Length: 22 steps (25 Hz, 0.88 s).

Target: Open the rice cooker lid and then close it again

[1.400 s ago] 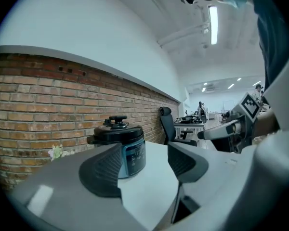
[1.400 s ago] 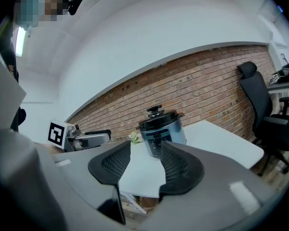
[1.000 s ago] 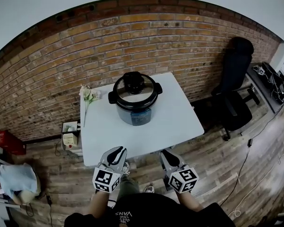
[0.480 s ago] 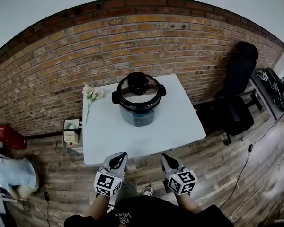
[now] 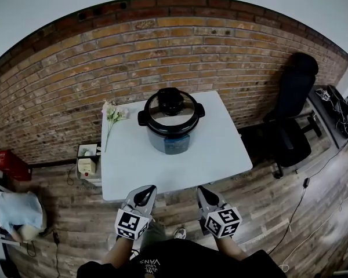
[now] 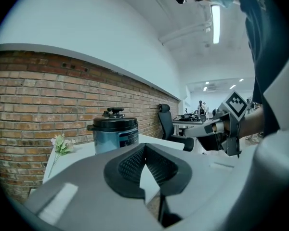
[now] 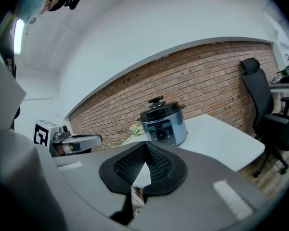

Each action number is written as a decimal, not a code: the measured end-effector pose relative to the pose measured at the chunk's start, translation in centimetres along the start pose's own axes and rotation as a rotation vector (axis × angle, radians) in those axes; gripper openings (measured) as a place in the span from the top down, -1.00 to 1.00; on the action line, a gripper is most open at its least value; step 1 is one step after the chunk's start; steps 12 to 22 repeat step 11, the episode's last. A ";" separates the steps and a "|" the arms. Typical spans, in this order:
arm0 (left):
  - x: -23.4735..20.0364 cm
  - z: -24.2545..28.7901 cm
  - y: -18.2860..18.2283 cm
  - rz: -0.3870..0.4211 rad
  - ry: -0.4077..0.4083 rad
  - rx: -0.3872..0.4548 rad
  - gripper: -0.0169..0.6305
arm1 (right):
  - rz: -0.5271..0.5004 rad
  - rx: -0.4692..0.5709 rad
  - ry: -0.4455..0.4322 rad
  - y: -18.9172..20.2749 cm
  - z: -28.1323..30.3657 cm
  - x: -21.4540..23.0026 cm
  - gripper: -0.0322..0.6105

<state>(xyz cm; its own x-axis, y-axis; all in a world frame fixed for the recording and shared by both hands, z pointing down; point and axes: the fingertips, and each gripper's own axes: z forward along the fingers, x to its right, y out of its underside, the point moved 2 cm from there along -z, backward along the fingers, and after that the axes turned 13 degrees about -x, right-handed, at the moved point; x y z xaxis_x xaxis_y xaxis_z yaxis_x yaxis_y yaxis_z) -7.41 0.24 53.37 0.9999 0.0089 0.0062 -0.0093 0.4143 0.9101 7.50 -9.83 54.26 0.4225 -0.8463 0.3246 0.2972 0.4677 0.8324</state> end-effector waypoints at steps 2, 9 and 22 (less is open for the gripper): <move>0.1 0.1 0.1 0.003 0.005 0.002 0.94 | -0.004 -0.003 -0.003 0.0 0.0 -0.1 0.89; -0.2 0.2 0.0 0.011 -0.004 -0.009 0.94 | -0.003 -0.005 -0.003 -0.1 0.3 0.0 0.89; -0.5 0.1 -0.1 0.013 -0.010 -0.010 0.94 | -0.005 -0.004 -0.003 -0.4 0.4 -0.2 0.89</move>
